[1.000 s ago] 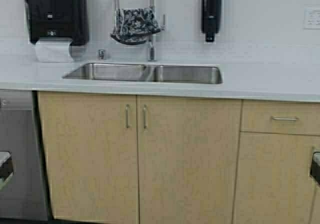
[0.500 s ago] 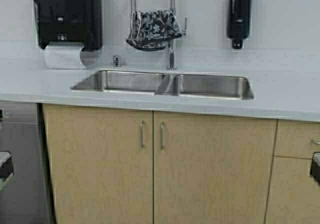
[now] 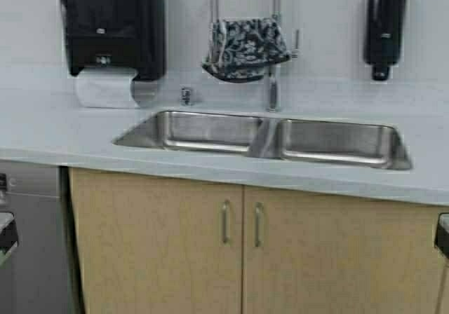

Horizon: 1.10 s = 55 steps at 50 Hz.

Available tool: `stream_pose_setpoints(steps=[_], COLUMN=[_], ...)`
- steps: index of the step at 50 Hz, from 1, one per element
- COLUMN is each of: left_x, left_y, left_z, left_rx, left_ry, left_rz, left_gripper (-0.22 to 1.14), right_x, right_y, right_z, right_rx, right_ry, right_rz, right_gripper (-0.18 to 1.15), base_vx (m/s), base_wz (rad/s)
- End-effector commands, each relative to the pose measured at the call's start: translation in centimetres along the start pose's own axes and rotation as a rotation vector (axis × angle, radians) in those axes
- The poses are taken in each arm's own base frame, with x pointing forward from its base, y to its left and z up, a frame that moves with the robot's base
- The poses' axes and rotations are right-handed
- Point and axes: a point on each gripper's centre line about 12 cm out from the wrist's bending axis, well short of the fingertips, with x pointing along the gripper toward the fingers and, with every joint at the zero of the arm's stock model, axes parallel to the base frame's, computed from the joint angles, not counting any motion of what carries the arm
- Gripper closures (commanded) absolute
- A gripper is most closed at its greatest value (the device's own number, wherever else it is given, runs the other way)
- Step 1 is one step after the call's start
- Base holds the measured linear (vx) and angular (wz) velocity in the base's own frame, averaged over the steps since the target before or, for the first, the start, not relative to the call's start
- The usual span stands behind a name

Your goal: Get the cloth and wipe up the spill under the wine glass

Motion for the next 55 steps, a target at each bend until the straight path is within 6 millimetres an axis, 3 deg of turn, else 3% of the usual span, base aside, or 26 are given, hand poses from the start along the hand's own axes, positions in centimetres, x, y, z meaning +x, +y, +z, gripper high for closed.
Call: stream_pose_setpoints(steps=[1,20,36,45,55], left_x=[0.5,-0.1,-1.2,-1.5,-1.6], left_y=[0.0,0.0,0.0,-0.1,-0.1], left_z=[0.4,0.4,1.1,1.1,1.3], left_rx=[0.001,0.006,0.018,0.026,0.022], left_ry=[-0.005,-0.015,-0.026,-0.020,-0.032], left_rz=[-0.001,-0.002,0.001,0.000,-0.003], left_gripper=[0.89,0.89,0.89,0.89,0.89], right_x=[0.2,1.0,3.7,5.1,5.5], right_y=[0.1,1.3,3.5,4.2,5.2], right_z=[0.5,-0.1,0.4,-1.1,-4.1], right_rx=[-0.002,-0.041,-0.032,-0.032,-0.025], right_ry=[-0.017,0.102,0.155,0.214,0.223], right_rz=[0.006,0.071,0.162,0.184,0.224], right_gripper=[0.92,0.92,0.92,0.92,0.92], base_vx=[0.32,0.30,0.25,0.22,0.22], base_wz=[0.19,0.15,0.04,-0.02,0.03])
